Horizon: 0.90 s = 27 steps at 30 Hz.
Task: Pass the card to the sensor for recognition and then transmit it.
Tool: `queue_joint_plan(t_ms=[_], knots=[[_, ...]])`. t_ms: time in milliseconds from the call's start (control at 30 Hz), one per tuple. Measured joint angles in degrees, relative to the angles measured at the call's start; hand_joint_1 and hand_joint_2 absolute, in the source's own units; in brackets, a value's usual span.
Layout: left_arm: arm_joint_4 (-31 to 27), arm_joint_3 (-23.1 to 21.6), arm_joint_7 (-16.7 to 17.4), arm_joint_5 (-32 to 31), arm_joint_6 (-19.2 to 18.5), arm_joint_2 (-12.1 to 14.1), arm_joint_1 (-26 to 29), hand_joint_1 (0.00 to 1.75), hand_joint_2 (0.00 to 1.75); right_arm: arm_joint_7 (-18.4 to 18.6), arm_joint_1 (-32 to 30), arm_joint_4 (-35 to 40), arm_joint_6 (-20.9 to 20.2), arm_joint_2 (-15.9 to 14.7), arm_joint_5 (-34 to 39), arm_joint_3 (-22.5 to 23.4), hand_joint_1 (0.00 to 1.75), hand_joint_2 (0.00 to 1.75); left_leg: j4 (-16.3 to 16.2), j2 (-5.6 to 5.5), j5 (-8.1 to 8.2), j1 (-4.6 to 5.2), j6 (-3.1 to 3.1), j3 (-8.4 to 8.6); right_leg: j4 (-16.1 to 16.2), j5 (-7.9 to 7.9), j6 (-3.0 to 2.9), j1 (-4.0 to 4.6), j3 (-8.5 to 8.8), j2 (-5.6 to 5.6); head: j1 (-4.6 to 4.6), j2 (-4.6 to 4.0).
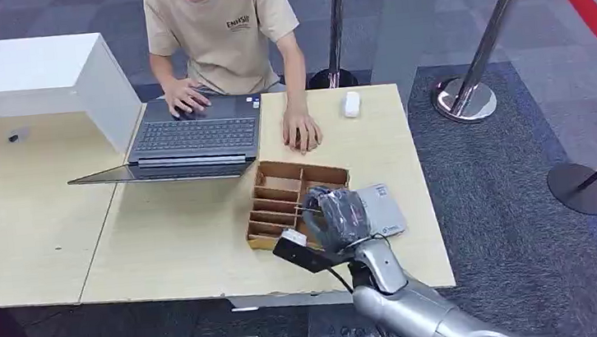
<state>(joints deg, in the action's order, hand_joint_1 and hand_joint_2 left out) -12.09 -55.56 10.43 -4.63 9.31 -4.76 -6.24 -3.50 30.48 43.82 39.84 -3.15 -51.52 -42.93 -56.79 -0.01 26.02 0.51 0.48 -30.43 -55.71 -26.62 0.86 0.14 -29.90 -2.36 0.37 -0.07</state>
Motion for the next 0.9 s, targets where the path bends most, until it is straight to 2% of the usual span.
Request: queue_joint_plan(t_ms=[433,567,733,900], knots=[[0.0,0.0,-0.1,-1.4,-0.5,0.0,-0.4,0.00,0.00,0.1,13.0,6.7,-5.0,-0.5,2.6,2.2,1.75,1.75,0.0,0.02,-0.11,0.00,0.01,0.01,0.0,0.12,0.02,0.00,-0.01,0.01,0.00,0.00],[0.0,-0.1,-0.2,-1.7,-0.8,0.0,-0.7,0.00,0.00,-1.0,16.8,7.0,-6.1,-0.4,4.9,2.2,1.75,1.75,0.0,0.02,-0.11,0.00,0.01,0.00,0.0,0.13,0.01,0.00,-0.01,0.01,0.00,0.00],[0.0,-0.2,-0.5,-2.3,-1.1,0.0,-1.0,0.00,0.00,-2.4,21.5,5.9,-7.0,0.0,8.1,2.2,1.75,1.75,0.0,0.02,-0.11,0.00,0.01,-0.01,0.0,0.14,0.00,0.00,-0.02,0.01,0.00,0.00],[0.0,-0.3,-0.9,-3.1,-1.4,0.0,-1.3,0.00,0.00,-2.5,26.5,0.1,-10.6,0.6,6.8,1.7,1.75,1.75,0.0,0.00,-0.12,0.00,0.01,-0.02,0.0,0.14,0.00,0.00,-0.01,0.00,0.00,0.00]])
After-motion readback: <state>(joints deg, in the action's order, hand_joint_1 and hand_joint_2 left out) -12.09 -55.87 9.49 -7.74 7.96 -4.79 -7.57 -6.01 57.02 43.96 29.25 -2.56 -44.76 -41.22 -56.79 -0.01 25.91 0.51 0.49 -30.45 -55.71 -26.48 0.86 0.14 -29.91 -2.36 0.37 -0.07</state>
